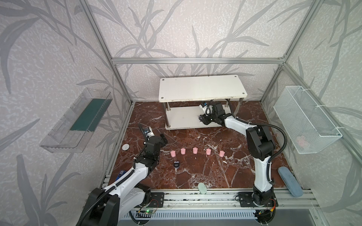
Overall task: Organize plastic toys on shelves
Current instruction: Place the plastic toy on the shelf.
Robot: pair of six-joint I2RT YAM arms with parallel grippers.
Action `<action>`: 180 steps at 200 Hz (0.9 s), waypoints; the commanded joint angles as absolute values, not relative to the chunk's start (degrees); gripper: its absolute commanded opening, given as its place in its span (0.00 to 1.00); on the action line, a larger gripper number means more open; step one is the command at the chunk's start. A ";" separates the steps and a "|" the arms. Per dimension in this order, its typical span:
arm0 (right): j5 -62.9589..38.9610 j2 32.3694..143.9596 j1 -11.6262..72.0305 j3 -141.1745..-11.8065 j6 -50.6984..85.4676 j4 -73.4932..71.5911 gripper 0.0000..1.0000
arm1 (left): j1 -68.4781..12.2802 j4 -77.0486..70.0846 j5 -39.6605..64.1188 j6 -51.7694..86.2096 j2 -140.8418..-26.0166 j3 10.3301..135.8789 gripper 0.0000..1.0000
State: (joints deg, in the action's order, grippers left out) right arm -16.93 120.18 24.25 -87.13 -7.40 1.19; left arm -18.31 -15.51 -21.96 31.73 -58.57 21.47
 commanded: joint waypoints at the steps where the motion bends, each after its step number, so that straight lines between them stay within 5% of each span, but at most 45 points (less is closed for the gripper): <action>1: -17.11 118.33 23.95 -86.32 -7.49 0.36 0.47 | -18.11 -16.35 -22.28 32.52 -58.50 20.57 0.84; 180: -20.21 108.14 23.97 -75.18 -2.45 -8.64 0.52 | -18.02 -16.34 -22.57 32.87 -57.92 19.99 0.84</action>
